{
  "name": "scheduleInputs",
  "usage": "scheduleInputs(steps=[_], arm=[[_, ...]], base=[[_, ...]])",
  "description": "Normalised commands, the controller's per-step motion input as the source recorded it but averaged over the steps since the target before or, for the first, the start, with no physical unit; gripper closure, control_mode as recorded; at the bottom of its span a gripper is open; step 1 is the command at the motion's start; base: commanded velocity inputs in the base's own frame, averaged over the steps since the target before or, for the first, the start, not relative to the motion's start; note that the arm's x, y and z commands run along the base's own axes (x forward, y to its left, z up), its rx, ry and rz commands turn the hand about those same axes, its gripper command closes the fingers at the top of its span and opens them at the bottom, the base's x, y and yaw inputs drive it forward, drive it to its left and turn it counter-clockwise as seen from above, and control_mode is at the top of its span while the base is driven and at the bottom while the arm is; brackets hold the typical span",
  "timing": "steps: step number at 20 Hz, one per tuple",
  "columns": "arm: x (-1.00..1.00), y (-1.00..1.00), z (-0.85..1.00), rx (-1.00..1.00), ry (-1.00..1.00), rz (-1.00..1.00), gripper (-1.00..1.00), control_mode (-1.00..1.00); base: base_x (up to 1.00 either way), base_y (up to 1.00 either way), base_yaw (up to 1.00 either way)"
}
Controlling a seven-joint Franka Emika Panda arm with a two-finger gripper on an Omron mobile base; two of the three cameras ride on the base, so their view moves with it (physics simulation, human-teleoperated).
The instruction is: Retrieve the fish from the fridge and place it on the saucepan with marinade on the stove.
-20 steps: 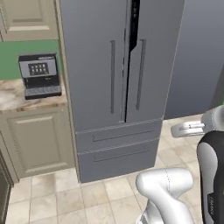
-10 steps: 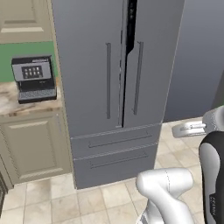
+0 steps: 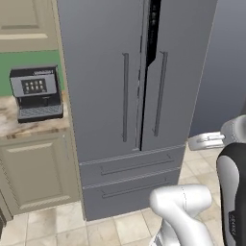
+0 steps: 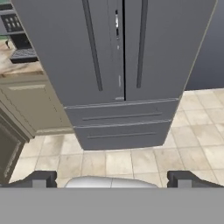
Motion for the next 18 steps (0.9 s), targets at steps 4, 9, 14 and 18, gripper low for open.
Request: scheduleInputs(steps=[4, 9, 14, 18], arm=[[0.00, 0.00, 0.00, 0.00, 0.00, 0.00, -1.00, 1.00], [0.00, 0.00, 0.00, 0.00, 0.00, 0.00, -1.00, 1.00], [0.00, 0.00, 0.00, 0.00, 0.00, 0.00, -1.00, 1.00], [0.00, 0.00, 0.00, 0.00, 0.00, 0.00, -1.00, 1.00]], base=[[0.12, -0.02, 0.00], [0.00, -0.17, 0.01], [0.01, -0.23, 0.13], [0.00, -0.17, 0.11]])
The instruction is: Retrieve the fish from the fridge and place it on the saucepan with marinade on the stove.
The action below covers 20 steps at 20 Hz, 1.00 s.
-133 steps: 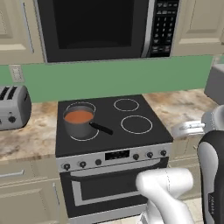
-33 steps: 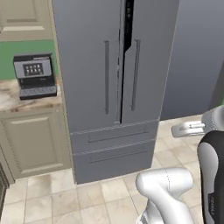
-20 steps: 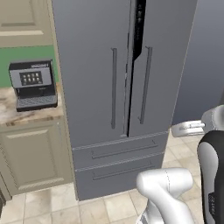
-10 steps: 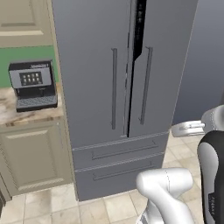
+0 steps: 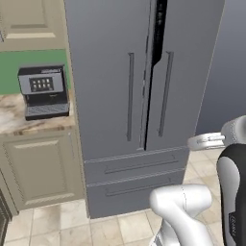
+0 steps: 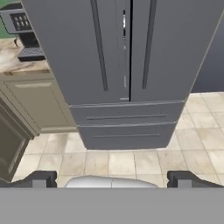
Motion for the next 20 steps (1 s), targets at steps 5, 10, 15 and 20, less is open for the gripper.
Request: scheduleInputs(steps=[5, 10, 15, 20], arm=[[0.00, 0.00, 0.00, 0.00, 0.00, 0.00, -1.00, 1.00], [0.01, -0.01, 0.00, 0.00, -0.01, 0.00, -1.00, -1.00], [0.19, -0.42, 0.01, 0.01, -0.12, 0.00, -1.00, -1.00], [0.42, -0.65, 0.00, 0.03, -0.11, 0.00, -1.00, -1.00]], base=[[0.00, -0.04, 0.09], [0.00, 0.00, 0.00], [0.00, 0.00, 0.00], [0.00, 0.00, 0.00]])
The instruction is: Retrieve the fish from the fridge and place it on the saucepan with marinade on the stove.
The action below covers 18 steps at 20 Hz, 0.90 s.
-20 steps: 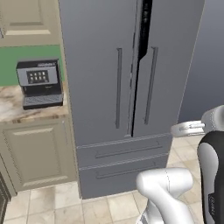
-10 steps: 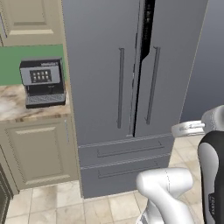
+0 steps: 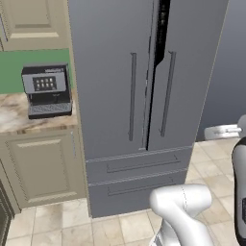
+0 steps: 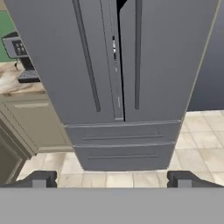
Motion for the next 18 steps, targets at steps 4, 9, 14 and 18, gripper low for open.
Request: scheduleInputs(steps=[4, 9, 14, 18], arm=[[0.59, -0.43, 0.05, 0.06, -0.06, 0.01, -1.00, -1.00], [0.88, -0.30, 0.00, 0.02, -0.02, 0.00, -1.00, -1.00], [0.98, -0.03, 0.03, 0.00, 0.00, 0.00, -1.00, -1.00], [0.71, 0.00, 0.10, 0.00, 0.00, -0.04, -1.00, -1.00]], base=[[0.00, 0.00, 0.00], [0.00, 0.00, 0.00], [0.00, 0.00, 0.00], [0.00, 0.00, 0.00]])
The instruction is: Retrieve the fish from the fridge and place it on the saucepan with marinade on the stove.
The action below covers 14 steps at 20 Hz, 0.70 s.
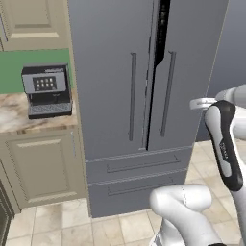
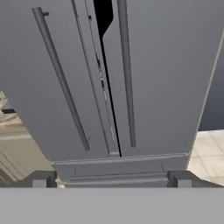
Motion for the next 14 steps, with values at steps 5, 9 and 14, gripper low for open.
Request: scheduleInputs(steps=[5, 9, 14], arm=[[0.48, 0.00, 0.03, 0.00, -0.04, -0.01, -1.00, -1.00], [0.55, 0.00, 0.00, 0.00, -0.03, 0.00, -1.00, -1.00], [0.55, 0.00, 0.00, 0.00, -0.12, 0.00, -1.00, -1.00]], base=[[0.00, 0.00, 0.00], [0.00, 0.00, 0.00], [0.00, 0.00, 0.00]])
